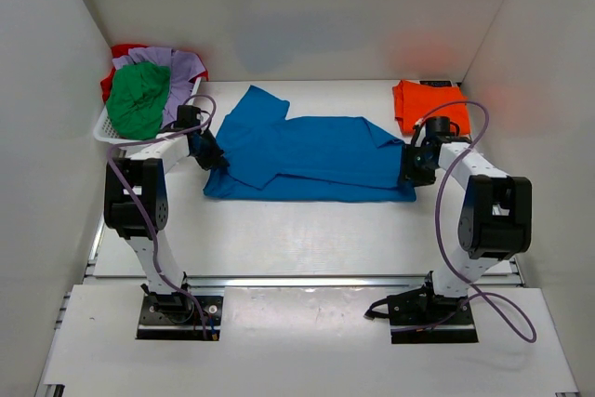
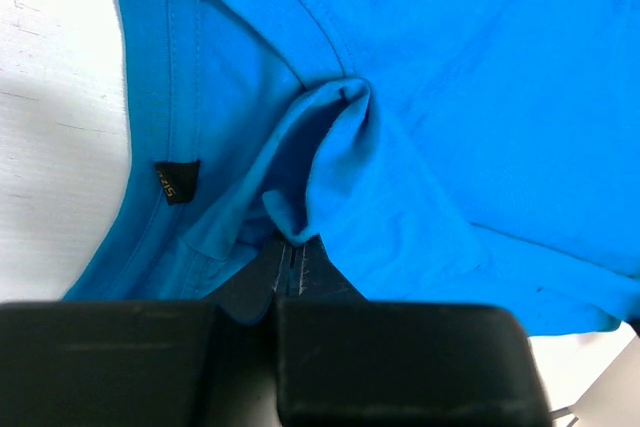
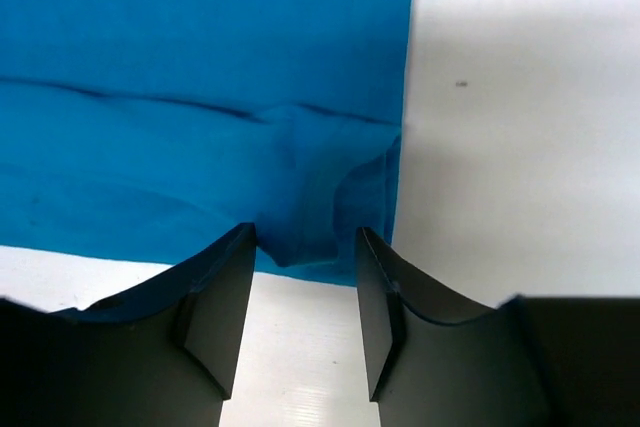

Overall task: Fold and stack the t-shirts
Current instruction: Fold the flattened tshirt in 1/3 of the way

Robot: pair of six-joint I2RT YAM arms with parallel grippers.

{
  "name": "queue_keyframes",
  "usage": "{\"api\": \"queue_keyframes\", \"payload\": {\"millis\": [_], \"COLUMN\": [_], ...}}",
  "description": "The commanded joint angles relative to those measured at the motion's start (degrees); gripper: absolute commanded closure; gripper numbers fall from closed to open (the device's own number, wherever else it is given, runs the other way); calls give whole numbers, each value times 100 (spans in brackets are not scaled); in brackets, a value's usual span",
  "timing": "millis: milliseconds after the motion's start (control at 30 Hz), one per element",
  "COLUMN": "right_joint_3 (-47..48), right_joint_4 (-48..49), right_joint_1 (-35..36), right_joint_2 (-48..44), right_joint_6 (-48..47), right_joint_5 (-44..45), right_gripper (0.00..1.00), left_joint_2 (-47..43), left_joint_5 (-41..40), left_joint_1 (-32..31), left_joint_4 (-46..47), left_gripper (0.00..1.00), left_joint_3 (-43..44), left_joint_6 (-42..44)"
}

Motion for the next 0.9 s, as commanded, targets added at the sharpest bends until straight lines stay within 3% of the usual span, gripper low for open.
{"api": "queue_keyframes", "payload": {"millis": [0,100,167,233,533,667,867], "right_joint_3": [-201,-245,-245,-236,-51,-25,-113], "right_joint_4": [330,410,471,489,-3,-354,-1013], "right_joint_1": [-97,-106,-167,-176,-115,-27,-158], "right_joint_2": [-256,-256,-238,-273,-957,-1547,-2505], "right_joint_6": [210,288,271,262,104,112,139], "right_joint_5": [-405,-458,-555,-512,-300,-107,-71], "right_gripper": [60,66,90,100,100,100,100], "left_joint_2": [-132,-140,-167,-201,-649,-1421,-2826], "left_joint_5": [129,93,137,111,269,358,489], "left_joint_1": [-35,0,26,26,-9,0,-18], "left_joint_4": [112,95,86,77,-247,-554,-924], "left_gripper": [100,100,100,100,100,100,100], "left_joint_3": [78,52,34,43,376,377,-430], "left_joint_6": [-35,18,-9,35,-61,-96,-53]}}
